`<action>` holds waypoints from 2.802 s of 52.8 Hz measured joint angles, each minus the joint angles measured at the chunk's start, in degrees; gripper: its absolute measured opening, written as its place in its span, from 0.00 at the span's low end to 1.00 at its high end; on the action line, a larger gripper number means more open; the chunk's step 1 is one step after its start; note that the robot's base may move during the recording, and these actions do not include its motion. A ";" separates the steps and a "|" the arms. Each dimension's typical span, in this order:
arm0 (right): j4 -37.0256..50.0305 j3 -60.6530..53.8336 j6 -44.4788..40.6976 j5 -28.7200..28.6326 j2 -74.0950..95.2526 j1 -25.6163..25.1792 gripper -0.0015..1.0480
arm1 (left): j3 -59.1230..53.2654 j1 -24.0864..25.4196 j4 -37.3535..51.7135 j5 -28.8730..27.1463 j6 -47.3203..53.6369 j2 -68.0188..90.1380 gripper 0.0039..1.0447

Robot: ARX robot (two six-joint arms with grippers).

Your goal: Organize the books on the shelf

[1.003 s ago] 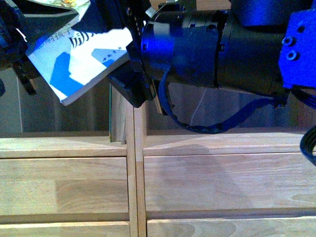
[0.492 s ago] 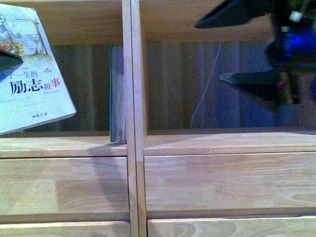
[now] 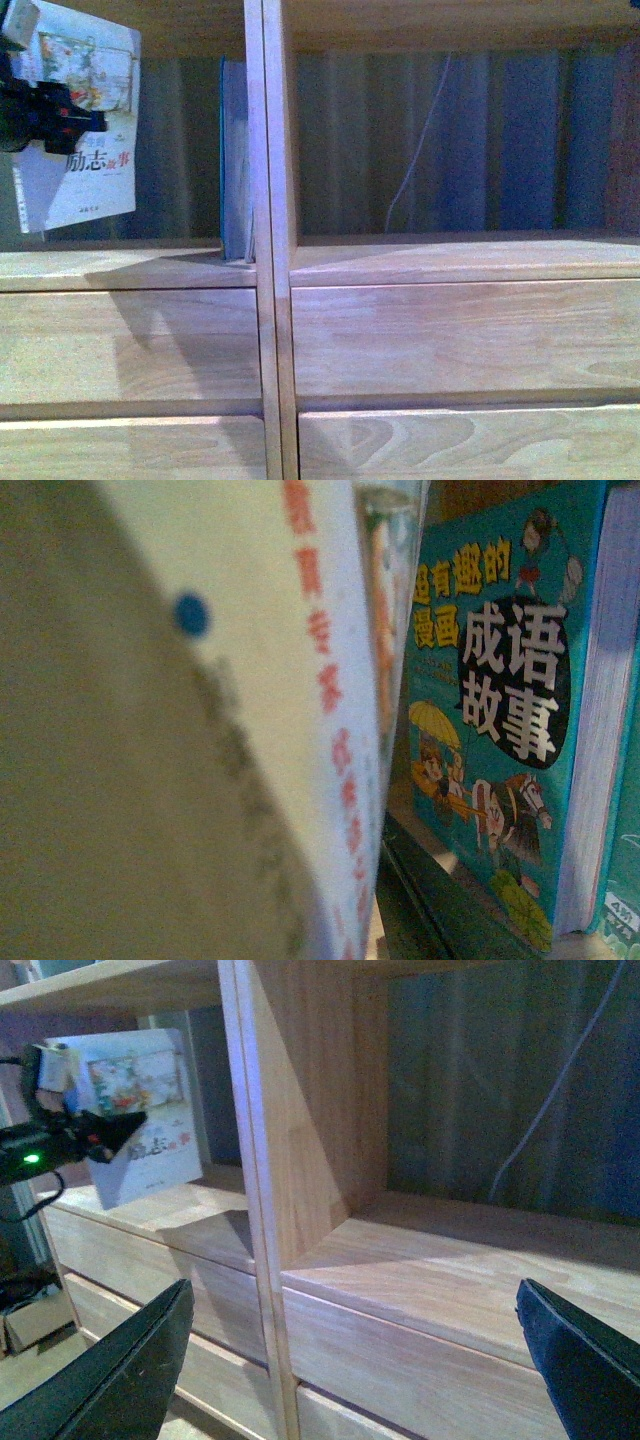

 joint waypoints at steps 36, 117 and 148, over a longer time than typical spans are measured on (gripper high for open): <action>2.99 -7.82 4.57 -3.69 -5.79 2.78 0.93 | 34.27 -8.46 -8.44 -13.46 12.35 27.34 0.18; -9.25 -11.15 -0.66 17.18 -17.51 3.48 0.93 | -53.92 1.90 -4.15 6.29 -11.85 -50.60 0.94; -17.31 -33.00 -8.83 35.43 -35.58 6.34 0.19 | -77.68 -2.43 -27.39 -15.32 -8.52 -90.95 0.13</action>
